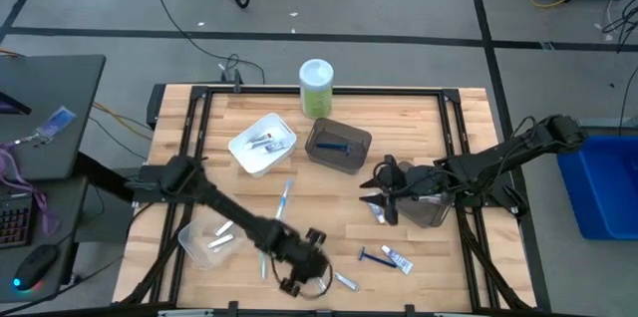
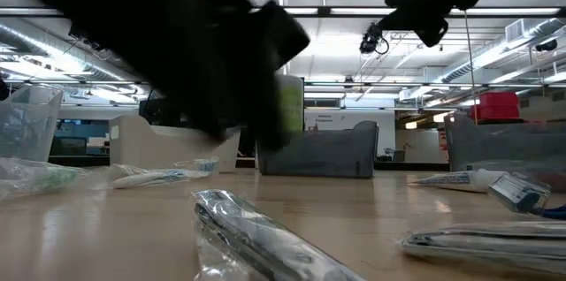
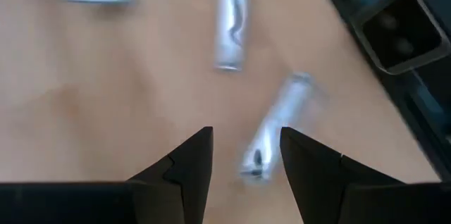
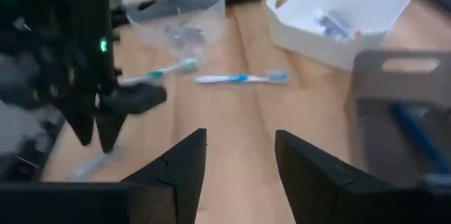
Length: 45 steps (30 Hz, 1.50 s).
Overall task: Pick & Place Travel size toiletries
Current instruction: Put the nail cutter into the transparent bin
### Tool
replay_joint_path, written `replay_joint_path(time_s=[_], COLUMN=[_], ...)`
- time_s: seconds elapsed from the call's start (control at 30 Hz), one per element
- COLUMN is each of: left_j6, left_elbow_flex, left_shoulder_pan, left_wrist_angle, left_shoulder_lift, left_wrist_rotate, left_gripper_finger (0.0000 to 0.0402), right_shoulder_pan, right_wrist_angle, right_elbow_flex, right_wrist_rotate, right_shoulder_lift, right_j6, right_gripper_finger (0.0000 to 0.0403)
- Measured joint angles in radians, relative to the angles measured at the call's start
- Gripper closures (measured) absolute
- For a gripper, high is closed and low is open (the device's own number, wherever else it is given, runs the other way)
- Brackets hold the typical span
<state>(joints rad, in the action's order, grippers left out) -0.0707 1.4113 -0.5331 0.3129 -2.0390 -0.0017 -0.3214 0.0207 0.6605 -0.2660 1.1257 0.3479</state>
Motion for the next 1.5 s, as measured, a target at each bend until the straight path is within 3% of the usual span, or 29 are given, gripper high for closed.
replay_joint_path(time_s=[0.3, 0.43, 0.6, 0.67, 0.93, 1.03, 1.23, 1.37, 1.5], left_j6=[0.083, 0.046, 0.021, 0.013, 0.040, 0.087, 0.121, -0.003, -0.213], left_elbow_flex=[0.002, 0.004, 0.009, 0.009, 0.033, 0.069, 0.221, 0.331, 0.405], left_shoulder_pan=[-0.094, -0.080, -0.062, -0.061, -0.057, -0.057, -0.062, -0.073, -0.076], left_wrist_angle=[-0.036, -0.052, -0.053, -0.045, 0.011, 0.097, 0.370, 0.651, 0.939], left_shoulder_lift=[-0.059, -0.092, -0.144, -0.145, -0.113, -0.089, -0.017, 0.004, 0.044], left_wrist_rotate=[-0.233, -0.203, -0.089, -0.097, -0.076, -0.105, -0.228, -0.292, -0.302], left_gripper_finger=[0.0225, 0.0225, 0.0226, 0.0232, 0.0316, 0.0337, 0.0319, 0.0306, 0.0330], right_shoulder_pan=[-0.038, -0.072, -0.099, -0.100, -0.097, -0.097, -0.097, -0.097, -0.097], right_wrist_angle=[-0.002, -0.002, -0.014, -0.008, -0.010, -0.011, -0.011, -0.010, -0.010], right_elbow_flex=[0.000, 0.000, 0.000, 0.001, 0.000, 0.000, 0.000, 0.000, 0.000], right_wrist_rotate=[0.095, 0.095, 0.094, 0.095, 0.094, 0.094, 0.094, 0.094, 0.094], right_shoulder_lift=[0.004, 0.010, 0.023, 0.027, 0.027, 0.027, 0.027, 0.027, 0.027], right_j6=[0.168, 0.169, 0.169, 0.168, 0.163, 0.160, 0.160, 0.160, 0.160], right_gripper_finger=[0.0237, 0.0237, 0.0230, 0.0226, 0.0208, 0.0202, 0.0191, 0.0185, 0.0180])
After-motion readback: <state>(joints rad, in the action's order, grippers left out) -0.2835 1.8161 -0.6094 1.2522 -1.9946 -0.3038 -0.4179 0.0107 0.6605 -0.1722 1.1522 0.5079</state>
